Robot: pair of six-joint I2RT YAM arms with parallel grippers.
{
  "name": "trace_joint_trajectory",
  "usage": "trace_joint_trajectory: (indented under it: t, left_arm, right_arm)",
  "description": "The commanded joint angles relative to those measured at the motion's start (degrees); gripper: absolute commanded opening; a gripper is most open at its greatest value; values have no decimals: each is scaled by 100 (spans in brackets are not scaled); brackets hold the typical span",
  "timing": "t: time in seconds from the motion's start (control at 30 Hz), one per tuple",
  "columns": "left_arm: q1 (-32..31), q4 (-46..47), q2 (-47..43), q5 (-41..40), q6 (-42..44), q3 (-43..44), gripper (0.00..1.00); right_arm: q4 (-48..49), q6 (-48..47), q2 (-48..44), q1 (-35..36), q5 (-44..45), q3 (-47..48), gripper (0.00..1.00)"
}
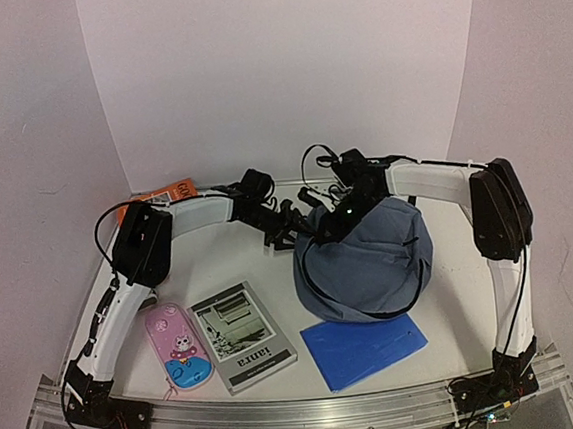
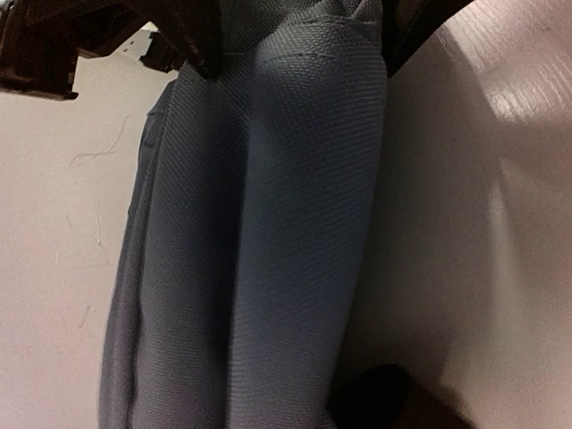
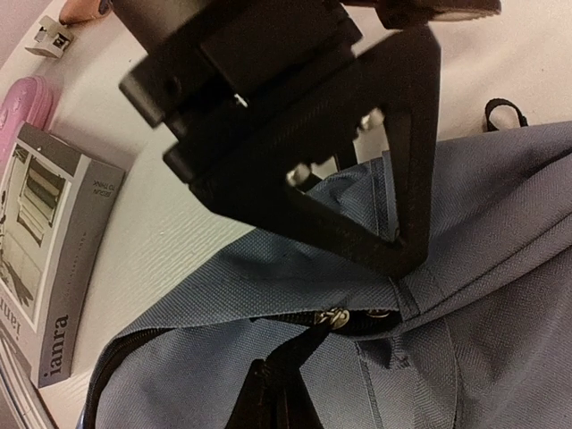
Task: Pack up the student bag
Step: Unzip the student bag at the center of the board.
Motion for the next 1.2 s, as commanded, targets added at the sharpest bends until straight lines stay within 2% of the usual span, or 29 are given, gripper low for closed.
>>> trace_joint_trajectory:
  t: [0.0, 0.13, 0.2, 0.47, 0.83, 0.87, 0.93, 1.0, 1.07, 1.17]
  left_arm:
    - [45, 731, -89, 184, -344, 74, 47]
    - [112, 1143, -135, 90, -703, -24, 11]
    - [186, 1439, -200, -12, -1030, -198, 1]
    - [495, 2424, -613, -745, -1972, -1139, 0]
    - [857, 2475, -440, -478, -2142, -975, 0]
    - [890, 2431, -427, -391, -2103, -917, 2]
    - [910, 2133, -448, -260, -1857, -734, 15]
    - [873, 1745, -615, -255, -1515, -684, 40]
    - [844, 1513, -892, -258, -1261, -884, 56]
    - [837, 1308, -1471, -318, -991, -1449, 66]
  right_arm:
    - [-176, -87, -448, 110, -250, 238, 0]
    - [-297, -141, -658, 180, -370, 60, 0]
    - [-374, -184, -823, 204, -411, -85, 0]
    - [-701, -263, -1550, 348, -750, -788, 0]
    - [-1012, -463, -2179, 460, -796, -1850, 0]
    - [-995, -438, -2173, 460, -789, -1841, 0]
    - [-942, -323, -2027, 459, -761, -1664, 0]
    - [-830, -147, -1751, 455, -694, -1313, 0]
    - [-695, -35, -1520, 456, -665, -1045, 0]
    - [-496, 77, -1249, 453, -648, -748, 0]
